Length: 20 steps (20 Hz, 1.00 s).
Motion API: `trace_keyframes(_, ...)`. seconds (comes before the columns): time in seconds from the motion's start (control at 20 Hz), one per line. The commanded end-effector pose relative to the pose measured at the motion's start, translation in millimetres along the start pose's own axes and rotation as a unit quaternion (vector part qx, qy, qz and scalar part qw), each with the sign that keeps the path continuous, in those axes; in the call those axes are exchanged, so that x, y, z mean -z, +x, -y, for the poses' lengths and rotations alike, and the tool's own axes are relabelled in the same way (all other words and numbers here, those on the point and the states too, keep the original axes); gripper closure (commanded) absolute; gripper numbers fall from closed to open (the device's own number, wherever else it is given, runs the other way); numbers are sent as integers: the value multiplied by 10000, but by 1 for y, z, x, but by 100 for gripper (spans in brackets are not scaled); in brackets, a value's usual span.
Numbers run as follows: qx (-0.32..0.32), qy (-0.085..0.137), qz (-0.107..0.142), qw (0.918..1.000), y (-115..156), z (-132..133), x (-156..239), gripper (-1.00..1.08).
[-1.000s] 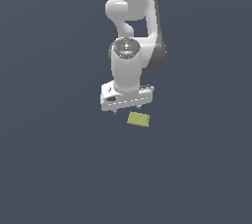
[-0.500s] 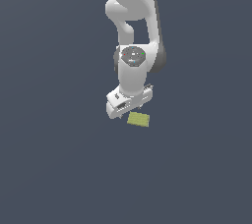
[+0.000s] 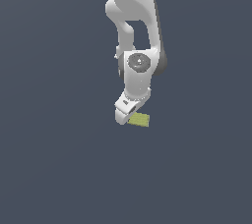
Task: Pick up the object and move it to a goal position.
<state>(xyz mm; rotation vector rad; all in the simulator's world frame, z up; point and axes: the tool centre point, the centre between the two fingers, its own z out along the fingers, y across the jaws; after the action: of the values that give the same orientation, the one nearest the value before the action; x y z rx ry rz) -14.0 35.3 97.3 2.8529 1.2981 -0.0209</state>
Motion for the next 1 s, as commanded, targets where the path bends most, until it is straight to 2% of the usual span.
trace_keyframes(0.0, 419, -5, -5, 9991, 2, 5, -6, -92)
trace_keyframes(0.2, 1070, -9, -18, 9943, 6, 13, -16, -92)
trace_keyframes(0.5, 1864, -12, -43, 9825, 10, 23, -27, -92)
trace_keyframes(0.95, 2488, -14, -71, 9685, 14, 31, -36, -92)
